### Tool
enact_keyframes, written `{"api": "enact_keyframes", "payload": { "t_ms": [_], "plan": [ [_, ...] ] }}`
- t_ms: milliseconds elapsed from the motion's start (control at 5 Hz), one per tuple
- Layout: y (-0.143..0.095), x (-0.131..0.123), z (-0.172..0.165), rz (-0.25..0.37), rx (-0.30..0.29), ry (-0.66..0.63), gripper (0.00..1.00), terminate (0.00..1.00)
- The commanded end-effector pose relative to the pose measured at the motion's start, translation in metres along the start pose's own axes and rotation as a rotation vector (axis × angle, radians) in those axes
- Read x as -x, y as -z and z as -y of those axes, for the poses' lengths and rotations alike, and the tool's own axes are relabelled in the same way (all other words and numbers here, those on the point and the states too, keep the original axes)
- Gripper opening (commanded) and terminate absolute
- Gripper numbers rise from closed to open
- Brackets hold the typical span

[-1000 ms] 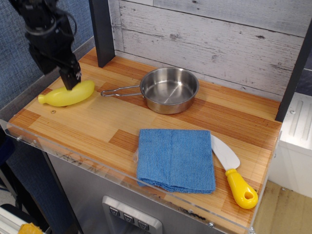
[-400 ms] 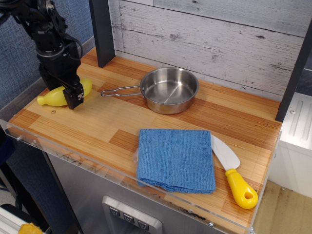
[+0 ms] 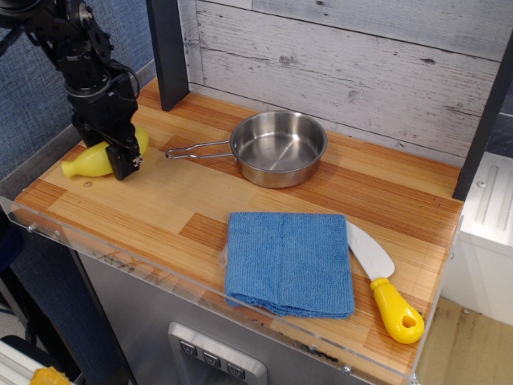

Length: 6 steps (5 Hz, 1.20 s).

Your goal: Move banana to upper right corner

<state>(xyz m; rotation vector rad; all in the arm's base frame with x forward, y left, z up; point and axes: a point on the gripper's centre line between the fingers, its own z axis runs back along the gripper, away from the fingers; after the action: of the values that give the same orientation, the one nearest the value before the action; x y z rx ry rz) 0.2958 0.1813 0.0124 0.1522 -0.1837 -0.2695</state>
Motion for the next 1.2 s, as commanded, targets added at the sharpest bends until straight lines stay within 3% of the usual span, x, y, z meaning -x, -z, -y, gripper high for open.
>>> {"api": "enact_keyframes", "payload": {
  "t_ms": [0, 200, 600, 800, 1000],
  "plan": [
    [-0.018, -0.001, -0.006, 0.059, -0.023, -0.052, 0.0, 0.0],
    [-0.03, -0.001, -0.008, 0.06, -0.061, -0.09, 0.0, 0.0],
    [-0.091, -0.022, -0.013, 0.148, -0.07, -0.252, 0.0, 0.0],
    [-0.119, -0.038, 0.001, 0.213, -0.047, -0.278, 0.0, 0.0],
    [-0.143, -0.06, 0.031, 0.258, 0.03, -0.263, 0.0, 0.0]
  ]
}}
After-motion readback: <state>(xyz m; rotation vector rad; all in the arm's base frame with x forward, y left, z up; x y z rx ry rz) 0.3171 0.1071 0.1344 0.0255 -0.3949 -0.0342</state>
